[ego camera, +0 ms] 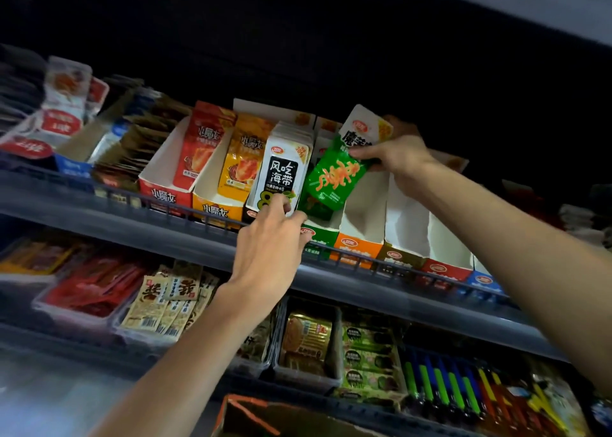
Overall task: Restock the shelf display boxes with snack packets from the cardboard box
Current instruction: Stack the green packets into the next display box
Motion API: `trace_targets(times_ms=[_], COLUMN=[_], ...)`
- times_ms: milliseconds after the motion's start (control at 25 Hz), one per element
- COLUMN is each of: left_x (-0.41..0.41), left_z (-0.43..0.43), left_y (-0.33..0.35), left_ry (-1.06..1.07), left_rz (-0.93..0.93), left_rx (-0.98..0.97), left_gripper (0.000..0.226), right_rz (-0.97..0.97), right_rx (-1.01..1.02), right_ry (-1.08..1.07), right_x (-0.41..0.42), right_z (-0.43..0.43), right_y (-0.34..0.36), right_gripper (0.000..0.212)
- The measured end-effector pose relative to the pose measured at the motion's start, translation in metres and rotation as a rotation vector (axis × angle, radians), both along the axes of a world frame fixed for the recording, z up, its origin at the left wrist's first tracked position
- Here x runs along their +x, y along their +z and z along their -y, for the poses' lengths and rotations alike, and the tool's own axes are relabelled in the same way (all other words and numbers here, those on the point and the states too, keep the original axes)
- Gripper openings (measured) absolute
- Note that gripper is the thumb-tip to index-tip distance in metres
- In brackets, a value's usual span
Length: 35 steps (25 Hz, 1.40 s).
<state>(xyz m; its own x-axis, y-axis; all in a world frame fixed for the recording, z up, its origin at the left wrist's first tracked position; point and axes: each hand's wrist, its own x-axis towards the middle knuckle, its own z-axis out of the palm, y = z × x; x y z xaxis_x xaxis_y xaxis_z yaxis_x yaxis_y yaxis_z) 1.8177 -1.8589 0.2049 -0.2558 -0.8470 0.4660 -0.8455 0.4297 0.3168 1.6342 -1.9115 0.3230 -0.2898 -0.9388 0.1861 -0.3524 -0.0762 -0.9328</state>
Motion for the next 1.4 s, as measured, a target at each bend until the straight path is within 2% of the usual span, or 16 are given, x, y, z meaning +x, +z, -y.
trace_targets(times_ms=[160, 240, 320, 480, 600, 840, 1000, 1120, 1240, 1320, 1400], left_x=[0.0, -0.002, -0.003, -0.004, -0.003, -0.004, -0.003, -0.004, -0.003, -0.002, -0.002], left_z=[0.005, 0.007, 0.009, 0.009, 0.009, 0.008, 0.007, 0.004, 0.004, 0.003, 0.001], left_y=[-0.002, -0.002, -0.002, -0.001, -0.002, -0.003, -0.003, -0.004, -0.003, -0.002, -0.003], left_ry=[0.025, 0.036, 0.053, 0.064, 0.066, 0.062, 0.064, 0.067, 0.064, 0.061, 0.049], left_rz=[0.026, 0.039, 0.045, 0.045, 0.052, 0.041, 0.034, 0.039, 0.04, 0.051, 0.062], left_rx=[-0.024, -0.03, -0.025, -0.027, -0.04, -0.038, -0.047, -0.054, -0.063, -0.067, -0.066], left_gripper=[0.034, 0.033, 0.031, 0.029, 0.032, 0.034, 0.033, 0.032, 0.03, 0.029, 0.029], right_rz=[-0.061, -0.152, -0.376, -0.755, -1.02, -1.385, -1.433, -1.459, -1.465, -1.47, -1.47], right_rx=[0.027, 0.027, 0.024, -0.047, -0.155, -0.2, -0.187, -0.194, -0.111, -0.081, -0.109], right_ry=[-0.008, -0.009, -0.023, -0.112, -0.148, -0.301, -0.351, -0.337, -0.299, -0.27, -0.246], right_x=[-0.003, -0.001, 0.005, 0.009, 0.006, 0.014, 0.02, 0.023, 0.025, 0.027, 0.03], right_z=[0.025, 0.036, 0.041, 0.043, 0.041, 0.041, 0.037, 0.035, 0.037, 0.037, 0.029], right_y=[-0.006, -0.016, -0.029, -0.052, -0.06, -0.064, -0.064, -0.064, -0.061, -0.059, -0.057], right_gripper=[0.066, 0.073, 0.078, 0.067, 0.067, 0.079, 0.084, 0.08, 0.077, 0.07, 0.052])
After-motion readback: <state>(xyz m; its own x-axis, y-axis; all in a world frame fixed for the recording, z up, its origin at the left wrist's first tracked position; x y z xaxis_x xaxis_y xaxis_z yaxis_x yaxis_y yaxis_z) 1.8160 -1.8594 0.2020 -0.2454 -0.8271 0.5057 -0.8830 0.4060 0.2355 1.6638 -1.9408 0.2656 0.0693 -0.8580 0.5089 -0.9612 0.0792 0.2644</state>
